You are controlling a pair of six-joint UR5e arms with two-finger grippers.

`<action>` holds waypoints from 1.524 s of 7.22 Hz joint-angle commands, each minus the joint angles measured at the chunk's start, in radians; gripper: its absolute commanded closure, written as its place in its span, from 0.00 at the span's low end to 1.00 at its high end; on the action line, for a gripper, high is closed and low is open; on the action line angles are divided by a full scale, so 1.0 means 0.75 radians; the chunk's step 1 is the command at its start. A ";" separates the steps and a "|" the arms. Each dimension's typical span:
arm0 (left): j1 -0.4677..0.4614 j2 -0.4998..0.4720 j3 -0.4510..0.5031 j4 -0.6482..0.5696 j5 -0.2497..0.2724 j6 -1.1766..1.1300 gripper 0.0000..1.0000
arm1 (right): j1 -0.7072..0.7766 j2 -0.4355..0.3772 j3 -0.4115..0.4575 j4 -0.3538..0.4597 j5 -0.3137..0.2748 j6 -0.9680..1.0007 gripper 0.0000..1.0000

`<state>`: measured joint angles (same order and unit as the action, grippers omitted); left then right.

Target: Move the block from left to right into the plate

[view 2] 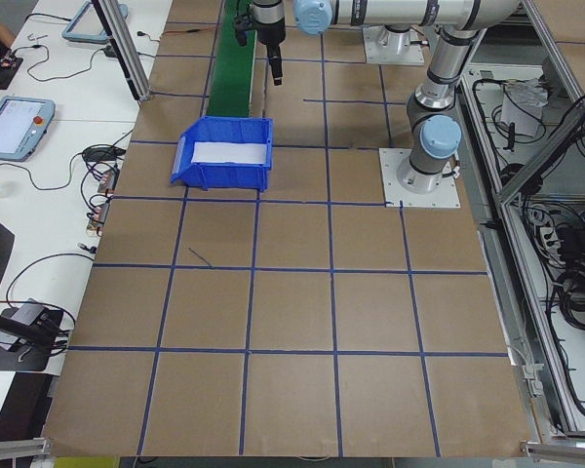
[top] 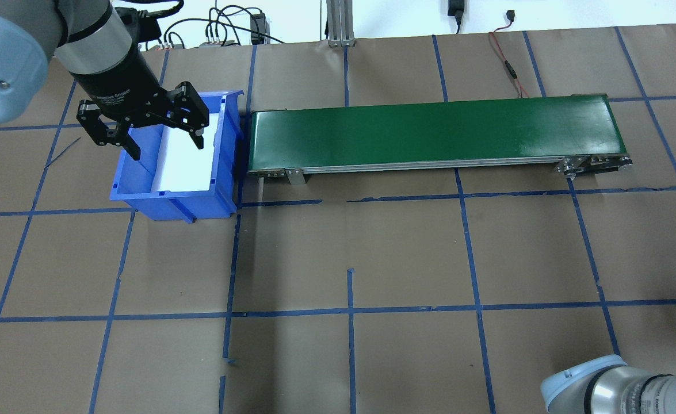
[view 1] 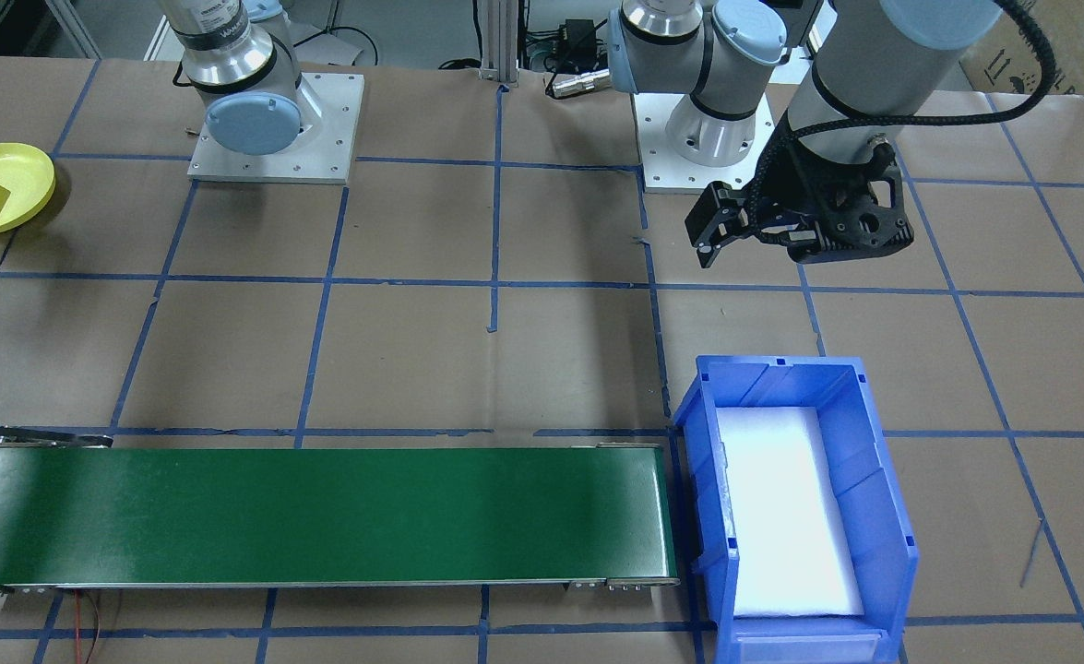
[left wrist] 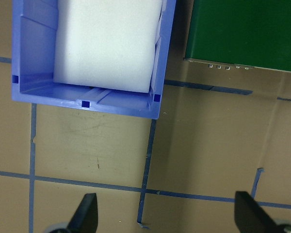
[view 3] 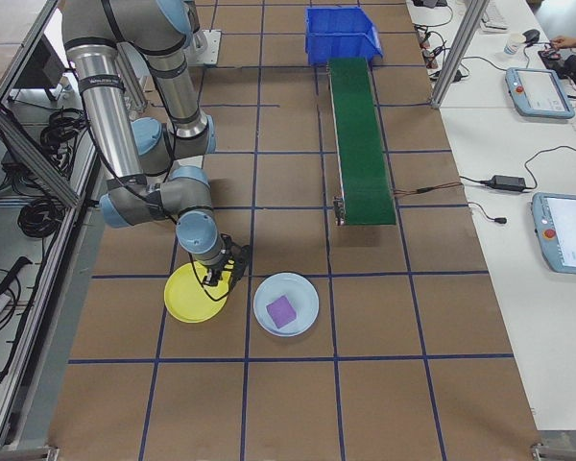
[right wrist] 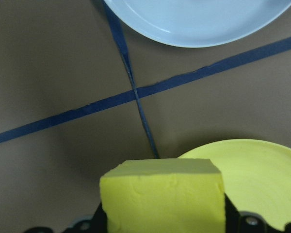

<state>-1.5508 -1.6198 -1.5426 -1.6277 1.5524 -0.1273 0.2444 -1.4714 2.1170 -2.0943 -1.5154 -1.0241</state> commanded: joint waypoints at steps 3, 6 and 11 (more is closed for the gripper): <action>0.000 0.000 -0.003 0.000 0.000 0.000 0.00 | -0.029 0.009 0.000 -0.034 -0.053 0.003 0.00; 0.000 0.000 -0.005 0.000 0.000 0.000 0.00 | 0.154 -0.111 -0.102 0.079 -0.161 0.093 0.00; 0.002 0.000 -0.005 0.000 0.000 0.000 0.00 | 0.847 -0.222 -0.729 0.703 -0.140 0.357 0.00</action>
<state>-1.5500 -1.6199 -1.5462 -1.6275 1.5524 -0.1273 0.7496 -1.6299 1.6638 -1.6667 -1.6848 -0.7913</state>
